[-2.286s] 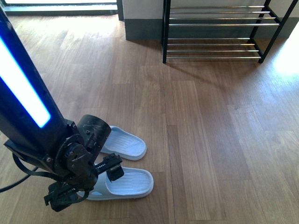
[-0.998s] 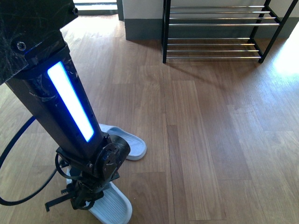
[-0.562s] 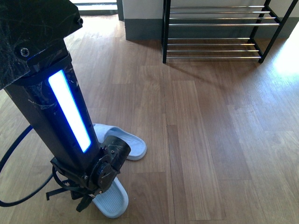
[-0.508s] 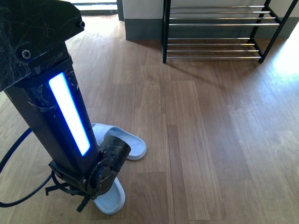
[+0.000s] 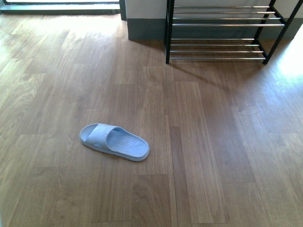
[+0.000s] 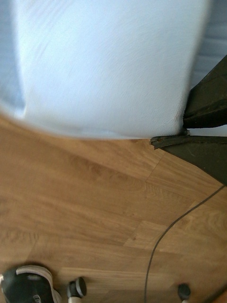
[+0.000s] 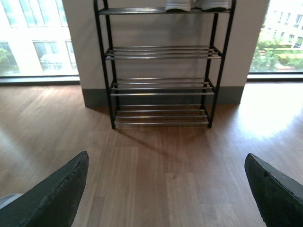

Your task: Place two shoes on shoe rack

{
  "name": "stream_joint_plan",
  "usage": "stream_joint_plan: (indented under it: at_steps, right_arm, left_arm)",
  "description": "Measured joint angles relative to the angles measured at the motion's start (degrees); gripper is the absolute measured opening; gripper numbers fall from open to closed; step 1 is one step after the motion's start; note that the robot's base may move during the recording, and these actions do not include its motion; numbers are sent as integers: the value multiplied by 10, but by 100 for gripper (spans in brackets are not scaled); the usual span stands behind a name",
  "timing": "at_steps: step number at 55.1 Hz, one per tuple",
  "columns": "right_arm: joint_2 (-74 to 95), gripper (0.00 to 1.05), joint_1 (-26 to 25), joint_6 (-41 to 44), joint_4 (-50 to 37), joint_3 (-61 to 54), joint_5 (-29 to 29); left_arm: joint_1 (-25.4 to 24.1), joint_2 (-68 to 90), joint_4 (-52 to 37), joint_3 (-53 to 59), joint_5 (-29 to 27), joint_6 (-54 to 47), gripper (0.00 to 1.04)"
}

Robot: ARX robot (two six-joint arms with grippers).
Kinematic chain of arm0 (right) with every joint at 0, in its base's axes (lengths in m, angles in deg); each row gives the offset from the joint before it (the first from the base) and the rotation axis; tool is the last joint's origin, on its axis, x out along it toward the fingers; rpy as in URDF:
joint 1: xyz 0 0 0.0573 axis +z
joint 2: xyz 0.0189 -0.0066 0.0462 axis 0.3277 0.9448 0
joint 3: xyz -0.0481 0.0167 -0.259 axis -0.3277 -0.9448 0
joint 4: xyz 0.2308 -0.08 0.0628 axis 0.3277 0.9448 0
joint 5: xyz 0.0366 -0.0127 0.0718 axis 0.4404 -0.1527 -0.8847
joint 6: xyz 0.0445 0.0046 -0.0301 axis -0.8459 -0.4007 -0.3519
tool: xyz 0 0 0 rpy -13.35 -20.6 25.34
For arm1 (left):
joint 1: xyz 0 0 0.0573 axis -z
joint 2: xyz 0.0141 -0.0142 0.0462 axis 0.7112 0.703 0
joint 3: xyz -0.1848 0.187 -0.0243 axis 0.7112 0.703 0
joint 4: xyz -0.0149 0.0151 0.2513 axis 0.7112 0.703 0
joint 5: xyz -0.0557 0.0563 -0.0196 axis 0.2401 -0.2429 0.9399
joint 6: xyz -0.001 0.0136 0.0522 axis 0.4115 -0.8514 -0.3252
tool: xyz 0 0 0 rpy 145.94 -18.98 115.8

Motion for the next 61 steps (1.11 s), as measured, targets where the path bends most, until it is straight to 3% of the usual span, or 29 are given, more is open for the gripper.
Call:
stream_joint_plan:
  at_steps: [7, 16, 27, 38, 52, 61]
  right_arm:
    - [0, 96, 0, 0, 0, 0, 1]
    - [0, 96, 0, 0, 0, 0, 3]
    - [0, 96, 0, 0, 0, 0, 2]
    - [0, 96, 0, 0, 0, 0, 1]
    - [0, 96, 0, 0, 0, 0, 1]
    - [0, 96, 0, 0, 0, 0, 3]
  left_arm:
    - [12, -215, -25, 5, -2, -70, 2]
    - [-21, -302, -64, 42, -26, -180, 2]
    - [-73, -402, -111, 98, -2, -310, 2]
    - [-155, -469, -165, 99, 73, -342, 2]
    - [-197, -729, -146, 221, 70, -346, 2]
    - [-202, -752, -145, 224, 69, -346, 2]
